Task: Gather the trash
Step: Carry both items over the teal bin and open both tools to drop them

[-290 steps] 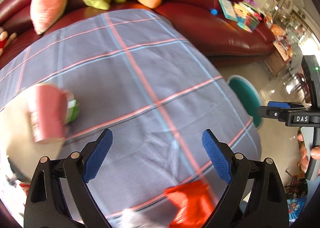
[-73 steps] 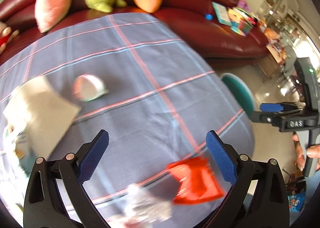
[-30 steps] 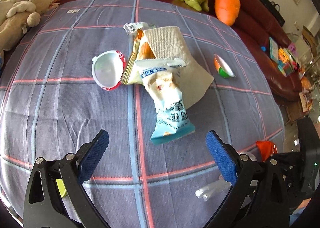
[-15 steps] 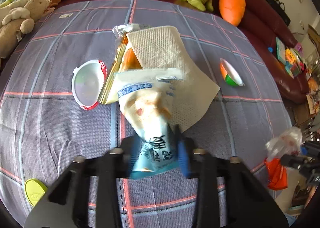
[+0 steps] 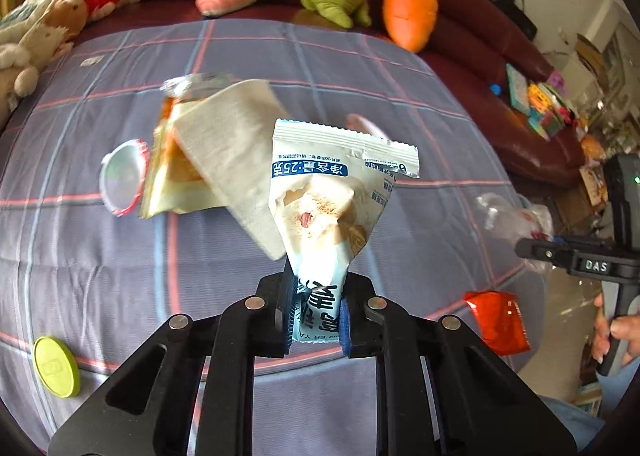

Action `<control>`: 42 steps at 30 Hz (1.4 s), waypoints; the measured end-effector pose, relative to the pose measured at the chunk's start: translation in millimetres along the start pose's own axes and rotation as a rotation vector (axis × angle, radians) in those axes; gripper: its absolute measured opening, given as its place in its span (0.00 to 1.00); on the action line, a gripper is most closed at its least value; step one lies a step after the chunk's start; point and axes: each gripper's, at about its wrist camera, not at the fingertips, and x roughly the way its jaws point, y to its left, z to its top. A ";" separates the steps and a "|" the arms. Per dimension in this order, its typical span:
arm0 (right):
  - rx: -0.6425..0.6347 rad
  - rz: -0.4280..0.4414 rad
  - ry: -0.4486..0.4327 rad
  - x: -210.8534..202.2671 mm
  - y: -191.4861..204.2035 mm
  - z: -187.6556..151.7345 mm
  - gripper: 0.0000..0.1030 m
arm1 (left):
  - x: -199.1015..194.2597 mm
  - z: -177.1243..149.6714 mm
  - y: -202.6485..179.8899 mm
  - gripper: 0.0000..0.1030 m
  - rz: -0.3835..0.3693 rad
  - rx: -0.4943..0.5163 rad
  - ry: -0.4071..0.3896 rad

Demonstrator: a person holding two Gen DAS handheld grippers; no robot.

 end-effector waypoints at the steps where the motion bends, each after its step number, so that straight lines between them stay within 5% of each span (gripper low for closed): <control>1: 0.007 0.000 -0.006 -2.3 -4.8 -0.6 0.36 | 1.8 1.3 -8.6 0.17 -0.006 0.016 0.002; 14: 0.132 -0.038 -0.081 -43.4 -89.0 -22.0 0.36 | 39.8 20.5 -121.0 0.17 -0.088 0.191 0.038; 29: 0.415 -0.110 -0.235 -110.2 -244.9 -72.3 0.37 | 84.9 42.4 -282.8 0.17 -0.190 0.427 0.085; 42: 0.564 -0.124 -0.211 -101.0 -341.7 -86.4 0.42 | 139.3 51.0 -379.3 0.17 -0.258 0.518 0.156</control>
